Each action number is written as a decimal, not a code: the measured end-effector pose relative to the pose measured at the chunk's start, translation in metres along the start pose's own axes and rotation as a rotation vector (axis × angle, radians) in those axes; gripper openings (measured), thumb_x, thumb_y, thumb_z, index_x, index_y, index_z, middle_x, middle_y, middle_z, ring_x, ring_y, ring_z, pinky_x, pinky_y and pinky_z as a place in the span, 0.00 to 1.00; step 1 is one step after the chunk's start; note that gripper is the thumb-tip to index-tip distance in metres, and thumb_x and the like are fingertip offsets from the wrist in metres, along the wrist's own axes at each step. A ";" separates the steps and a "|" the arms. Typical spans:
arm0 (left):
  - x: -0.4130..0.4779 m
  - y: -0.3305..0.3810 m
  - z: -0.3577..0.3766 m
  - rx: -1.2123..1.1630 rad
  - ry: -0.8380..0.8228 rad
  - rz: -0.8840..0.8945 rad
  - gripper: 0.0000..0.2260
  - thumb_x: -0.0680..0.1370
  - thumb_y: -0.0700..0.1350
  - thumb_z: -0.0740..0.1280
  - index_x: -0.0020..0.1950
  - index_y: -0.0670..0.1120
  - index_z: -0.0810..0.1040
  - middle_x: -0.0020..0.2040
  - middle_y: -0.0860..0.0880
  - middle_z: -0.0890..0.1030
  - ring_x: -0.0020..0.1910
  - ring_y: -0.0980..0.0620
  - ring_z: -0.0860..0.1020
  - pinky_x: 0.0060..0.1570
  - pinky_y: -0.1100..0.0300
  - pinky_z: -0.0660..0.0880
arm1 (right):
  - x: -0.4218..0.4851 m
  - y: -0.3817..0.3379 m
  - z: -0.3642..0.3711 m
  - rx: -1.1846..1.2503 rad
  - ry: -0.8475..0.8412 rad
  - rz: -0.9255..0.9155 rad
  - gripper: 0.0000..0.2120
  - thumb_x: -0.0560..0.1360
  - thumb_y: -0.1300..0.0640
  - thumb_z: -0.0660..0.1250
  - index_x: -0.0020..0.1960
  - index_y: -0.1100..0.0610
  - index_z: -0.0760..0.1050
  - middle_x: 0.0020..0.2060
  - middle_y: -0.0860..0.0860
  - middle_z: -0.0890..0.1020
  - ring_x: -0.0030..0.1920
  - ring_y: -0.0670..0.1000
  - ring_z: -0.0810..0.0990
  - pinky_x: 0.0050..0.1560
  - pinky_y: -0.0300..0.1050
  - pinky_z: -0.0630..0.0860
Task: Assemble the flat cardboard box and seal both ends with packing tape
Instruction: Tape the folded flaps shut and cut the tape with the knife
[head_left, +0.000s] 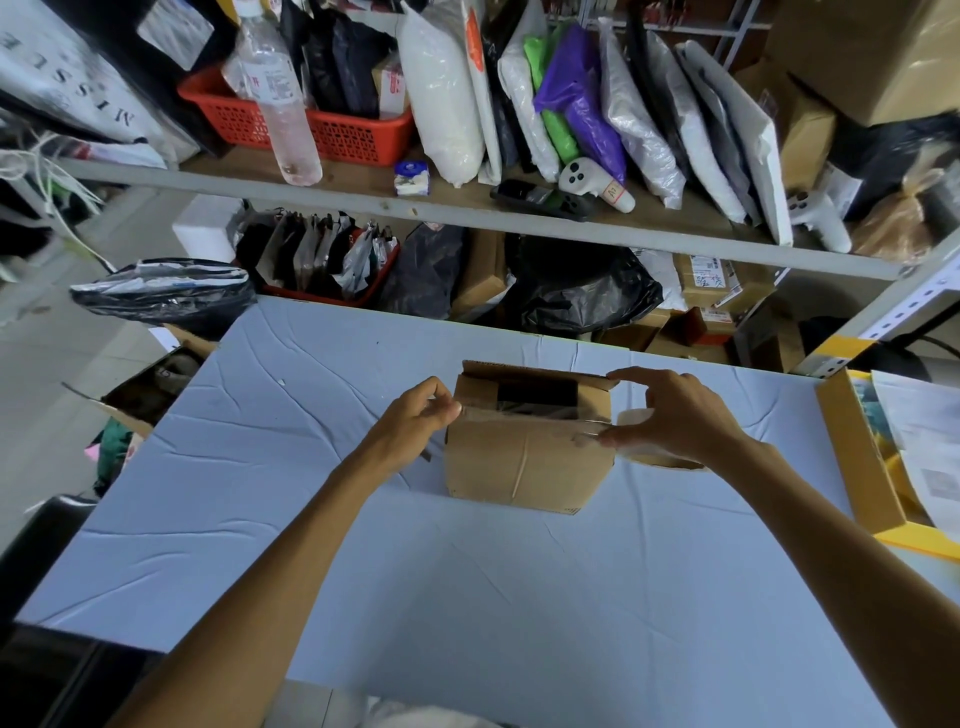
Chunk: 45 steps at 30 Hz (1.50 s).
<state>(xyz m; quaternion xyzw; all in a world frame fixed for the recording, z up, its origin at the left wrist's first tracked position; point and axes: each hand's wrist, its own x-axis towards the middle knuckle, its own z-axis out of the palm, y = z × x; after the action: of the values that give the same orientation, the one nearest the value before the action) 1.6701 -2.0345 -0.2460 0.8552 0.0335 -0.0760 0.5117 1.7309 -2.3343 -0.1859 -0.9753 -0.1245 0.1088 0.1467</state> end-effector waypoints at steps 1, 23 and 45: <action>-0.001 0.001 0.000 -0.008 0.010 0.015 0.07 0.81 0.48 0.60 0.43 0.50 0.69 0.41 0.57 0.75 0.45 0.57 0.73 0.48 0.60 0.68 | 0.001 0.000 -0.001 -0.008 0.006 0.004 0.37 0.60 0.35 0.75 0.67 0.39 0.70 0.44 0.49 0.77 0.47 0.51 0.74 0.36 0.42 0.68; 0.020 0.005 0.006 -0.197 0.074 0.082 0.08 0.78 0.45 0.65 0.41 0.45 0.70 0.57 0.53 0.82 0.56 0.60 0.78 0.53 0.65 0.70 | 0.008 0.007 -0.003 -0.011 -0.072 0.028 0.19 0.64 0.35 0.72 0.51 0.42 0.83 0.44 0.47 0.79 0.46 0.49 0.73 0.36 0.42 0.68; 0.038 0.003 0.018 0.001 0.349 0.036 0.10 0.74 0.42 0.72 0.38 0.40 0.74 0.37 0.47 0.80 0.37 0.57 0.78 0.33 0.77 0.70 | 0.042 0.008 0.008 -0.106 -0.116 0.285 0.30 0.57 0.31 0.74 0.34 0.58 0.72 0.34 0.53 0.77 0.36 0.53 0.75 0.33 0.44 0.65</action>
<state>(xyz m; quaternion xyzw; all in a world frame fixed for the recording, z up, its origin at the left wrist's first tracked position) 1.7062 -2.0529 -0.2577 0.8560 0.1064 0.0828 0.4990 1.7705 -2.3277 -0.2034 -0.9815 0.0014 0.1781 0.0706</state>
